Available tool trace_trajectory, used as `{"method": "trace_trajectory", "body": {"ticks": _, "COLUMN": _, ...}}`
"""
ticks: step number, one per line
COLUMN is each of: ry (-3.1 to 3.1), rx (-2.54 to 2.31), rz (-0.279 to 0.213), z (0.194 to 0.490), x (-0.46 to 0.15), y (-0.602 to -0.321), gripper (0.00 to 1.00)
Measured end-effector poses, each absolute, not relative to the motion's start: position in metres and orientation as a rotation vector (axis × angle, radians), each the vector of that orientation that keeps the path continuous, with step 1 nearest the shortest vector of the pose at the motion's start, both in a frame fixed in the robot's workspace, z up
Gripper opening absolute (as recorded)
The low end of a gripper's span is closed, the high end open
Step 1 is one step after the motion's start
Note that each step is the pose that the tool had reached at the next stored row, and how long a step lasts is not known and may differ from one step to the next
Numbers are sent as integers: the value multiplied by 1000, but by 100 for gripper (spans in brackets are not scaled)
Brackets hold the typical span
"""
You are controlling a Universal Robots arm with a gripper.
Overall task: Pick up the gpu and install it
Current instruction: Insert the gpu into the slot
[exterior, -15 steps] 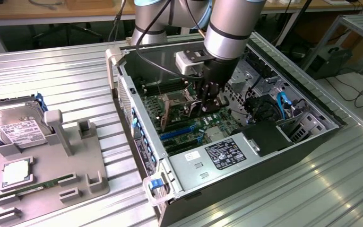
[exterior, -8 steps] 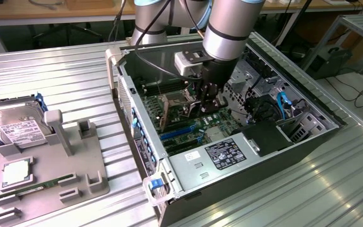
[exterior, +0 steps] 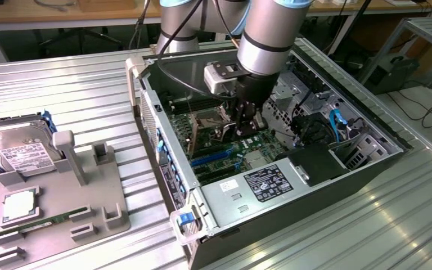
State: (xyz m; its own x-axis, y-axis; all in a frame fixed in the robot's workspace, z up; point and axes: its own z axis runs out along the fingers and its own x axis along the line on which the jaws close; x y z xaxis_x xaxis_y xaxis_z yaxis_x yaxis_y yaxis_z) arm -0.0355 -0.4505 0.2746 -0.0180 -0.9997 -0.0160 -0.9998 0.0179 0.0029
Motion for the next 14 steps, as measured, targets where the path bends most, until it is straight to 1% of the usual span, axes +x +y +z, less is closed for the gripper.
{"method": "trace_trajectory", "body": {"ticks": 3, "ry": 2230, "rx": -2192, "rz": 13, "z": 272, "x": -42, "y": -450, "gripper": 27}}
{"method": "trace_trajectory", "body": {"ticks": 14, "ry": 2223, "rx": -2194, "rz": 8, "z": 267, "x": -54, "y": -453, "gripper": 27}}
